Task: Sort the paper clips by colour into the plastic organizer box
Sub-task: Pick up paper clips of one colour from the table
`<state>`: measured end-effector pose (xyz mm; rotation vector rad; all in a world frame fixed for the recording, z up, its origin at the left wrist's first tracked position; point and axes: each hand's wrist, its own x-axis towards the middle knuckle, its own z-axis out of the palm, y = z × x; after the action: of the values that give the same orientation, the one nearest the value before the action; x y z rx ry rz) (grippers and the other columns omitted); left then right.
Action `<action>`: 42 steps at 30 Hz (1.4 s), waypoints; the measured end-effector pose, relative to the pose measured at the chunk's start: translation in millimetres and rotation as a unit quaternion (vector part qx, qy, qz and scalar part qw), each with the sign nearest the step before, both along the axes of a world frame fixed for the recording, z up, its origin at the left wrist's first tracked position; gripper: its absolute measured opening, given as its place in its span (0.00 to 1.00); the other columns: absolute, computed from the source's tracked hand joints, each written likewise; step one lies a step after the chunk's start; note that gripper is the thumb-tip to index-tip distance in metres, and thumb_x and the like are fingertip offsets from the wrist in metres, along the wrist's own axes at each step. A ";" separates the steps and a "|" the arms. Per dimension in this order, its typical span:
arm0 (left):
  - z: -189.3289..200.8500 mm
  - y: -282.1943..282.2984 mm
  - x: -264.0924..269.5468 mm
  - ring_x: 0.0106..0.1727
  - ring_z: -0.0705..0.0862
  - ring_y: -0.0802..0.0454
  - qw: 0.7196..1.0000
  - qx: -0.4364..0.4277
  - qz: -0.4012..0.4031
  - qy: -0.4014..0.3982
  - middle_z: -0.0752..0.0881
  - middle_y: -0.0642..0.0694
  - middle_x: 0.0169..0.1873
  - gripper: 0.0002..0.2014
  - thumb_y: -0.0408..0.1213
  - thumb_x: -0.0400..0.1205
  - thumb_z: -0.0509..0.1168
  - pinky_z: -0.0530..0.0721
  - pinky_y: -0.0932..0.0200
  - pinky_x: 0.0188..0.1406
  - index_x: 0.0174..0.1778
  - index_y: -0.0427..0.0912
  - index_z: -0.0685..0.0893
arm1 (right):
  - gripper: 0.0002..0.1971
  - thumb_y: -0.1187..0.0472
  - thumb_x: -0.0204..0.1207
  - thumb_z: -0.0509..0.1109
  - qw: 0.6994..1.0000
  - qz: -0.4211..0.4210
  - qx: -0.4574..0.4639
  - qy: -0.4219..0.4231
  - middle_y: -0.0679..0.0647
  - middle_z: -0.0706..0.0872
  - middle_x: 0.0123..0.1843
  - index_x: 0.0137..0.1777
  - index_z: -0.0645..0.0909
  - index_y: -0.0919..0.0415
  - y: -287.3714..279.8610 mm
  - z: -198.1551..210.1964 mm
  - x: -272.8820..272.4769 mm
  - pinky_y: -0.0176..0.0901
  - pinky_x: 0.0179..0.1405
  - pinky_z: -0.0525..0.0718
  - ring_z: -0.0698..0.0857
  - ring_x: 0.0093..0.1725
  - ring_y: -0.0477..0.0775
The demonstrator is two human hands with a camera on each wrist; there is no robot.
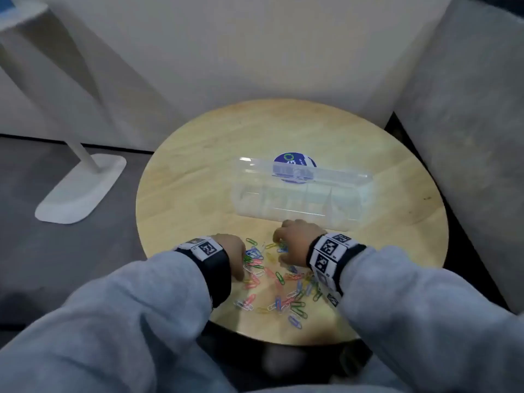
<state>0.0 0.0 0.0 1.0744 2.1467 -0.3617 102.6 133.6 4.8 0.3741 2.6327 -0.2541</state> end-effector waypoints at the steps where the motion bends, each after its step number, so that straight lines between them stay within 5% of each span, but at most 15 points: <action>1: -2.3 1.2 0.6 0.38 0.77 0.47 1.000 -0.007 -0.009 -0.001 0.80 0.47 0.38 0.08 0.44 0.71 0.71 0.73 0.59 0.37 0.42 0.46 0.83 | 0.25 0.47 0.73 0.69 1.000 0.006 0.003 -0.005 0.54 0.75 0.69 0.70 0.73 0.51 0.3 -6.2 -7.4 0.52 0.60 0.76 0.75 0.67 0.60; 5: -13.1 3.8 5.1 0.39 0.79 0.47 0.999 0.005 -0.031 0.006 0.86 0.43 0.40 0.13 0.46 0.72 0.72 0.75 0.58 0.36 0.46 0.41 0.86 | 0.27 0.44 0.69 0.73 0.999 0.043 0.029 -0.017 0.55 0.76 0.64 0.64 0.73 0.55 -3.8 -19.8 -26.4 0.53 0.58 0.76 0.75 0.64 0.61; 9: -16.9 1.8 5.8 0.41 0.81 0.48 0.998 0.054 -0.022 0.005 0.89 0.44 0.47 0.10 0.42 0.74 0.69 0.75 0.59 0.37 0.48 0.44 0.87 | 0.18 0.50 0.71 0.72 0.998 0.017 0.034 -0.046 0.55 0.78 0.61 0.58 0.77 0.58 -5.9 -23.3 -32.1 0.52 0.59 0.78 0.75 0.64 0.59; 13: -14.9 1.5 6.3 0.40 0.80 0.48 0.998 0.056 -0.005 0.003 0.87 0.46 0.41 0.12 0.46 0.73 0.71 0.74 0.60 0.37 0.47 0.43 0.87 | 0.12 0.54 0.75 0.67 0.992 0.003 0.077 -0.105 0.55 0.83 0.56 0.55 0.82 0.59 -9.0 -27.3 -39.5 0.51 0.57 0.81 0.77 0.60 0.59; 17: -10.4 -4.8 6.3 0.38 0.78 0.48 0.998 0.067 0.010 -0.016 0.82 0.47 0.36 0.05 0.42 0.73 0.70 0.74 0.60 0.36 0.36 0.45 0.83 | 0.21 0.42 0.49 0.75 0.981 -0.047 0.031 -0.184 0.48 0.87 0.45 0.42 0.84 0.50 37.5 -133.3 -60.5 0.52 0.48 0.81 0.81 0.40 0.56; 20: -0.3 -12.0 1.3 0.36 0.77 0.51 0.991 0.110 0.064 -0.049 0.81 0.50 0.31 0.10 0.35 0.72 0.68 0.72 0.62 0.31 0.26 0.47 0.76 | 0.09 0.52 0.63 0.74 0.989 -0.102 -0.008 -0.110 0.48 0.80 0.39 0.32 0.77 0.53 9.5 -71.0 -40.7 0.43 0.41 0.78 0.77 0.37 0.53; 22: 8.7 -17.8 -6.3 0.30 0.78 0.56 0.972 0.165 0.130 -0.106 0.81 0.52 0.26 0.12 0.32 0.71 0.68 0.73 0.64 0.31 0.25 0.47 0.75 | 0.15 0.57 0.70 0.71 0.991 -0.111 -0.045 -0.053 0.52 0.77 0.43 0.28 0.67 0.49 -12.7 -18.4 -19.5 0.43 0.43 0.77 0.76 0.42 0.54; 26: 25.1 -24.8 -18.2 0.20 0.77 0.61 0.909 0.261 0.250 -0.206 0.82 0.47 0.23 0.12 0.23 0.74 0.65 0.75 0.69 0.23 0.32 0.45 0.76 | 0.12 0.62 0.69 0.71 0.981 -0.152 -0.119 0.007 0.49 0.82 0.35 0.27 0.73 0.52 3.0 5.6 -3.3 0.37 0.32 0.75 0.78 0.39 0.51; 29: 36.2 -22.8 -22.9 0.15 0.77 0.60 0.847 0.301 0.348 -0.267 0.79 0.46 0.20 0.14 0.19 0.78 0.57 0.73 0.70 0.16 0.39 0.44 0.76 | 0.12 0.65 0.70 0.73 0.939 -0.238 -0.230 0.094 0.50 0.83 0.33 0.29 0.76 0.54 24.2 17.4 17.2 0.36 0.35 0.80 0.81 0.35 0.48; 31: 42.7 -21.7 -25.1 0.15 0.76 0.58 0.808 0.318 0.398 -0.295 0.75 0.48 0.18 0.15 0.21 0.80 0.52 0.71 0.70 0.17 0.39 0.43 0.78 | 0.11 0.71 0.71 0.72 0.867 -0.323 -0.348 0.152 0.57 0.84 0.33 0.34 0.76 0.58 34.5 16.7 33.4 0.32 0.29 0.82 0.83 0.27 0.44; 34: 46.1 -20.2 -26.3 0.16 0.70 0.56 0.769 0.335 0.446 -0.313 0.69 0.47 0.24 0.15 0.25 0.80 0.49 0.67 0.69 0.18 0.35 0.40 0.78 | 0.10 0.76 0.76 0.64 0.764 -0.412 -0.457 0.193 0.60 0.83 0.34 0.44 0.78 0.61 44.8 15.8 53.0 0.35 0.31 0.83 0.83 0.28 0.49; 39: 31.4 -14.2 -17.5 0.17 0.71 0.53 0.813 0.272 0.454 -0.243 0.71 0.43 0.27 0.13 0.24 0.77 0.51 0.65 0.68 0.16 0.28 0.36 0.72 | 0.16 0.77 0.79 0.52 0.698 -0.464 -0.510 0.195 0.60 0.76 0.29 0.36 0.76 0.64 46.7 14.3 71.0 0.31 0.18 0.80 0.80 0.18 0.45; 42: 20.0 -4.7 -10.5 0.24 0.64 0.50 0.904 0.169 0.352 -0.173 0.70 0.43 0.26 0.10 0.28 0.78 0.54 0.62 0.64 0.22 0.29 0.37 0.70 | 0.14 0.75 0.77 0.55 0.725 -0.463 -0.478 0.176 0.58 0.74 0.29 0.33 0.72 0.61 51.4 4.5 69.2 0.33 0.16 0.72 0.75 0.20 0.50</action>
<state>-10.5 -4.7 20.0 0.4140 2.1326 0.5179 171.8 184.9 9.3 1.2842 1.9484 -2.0351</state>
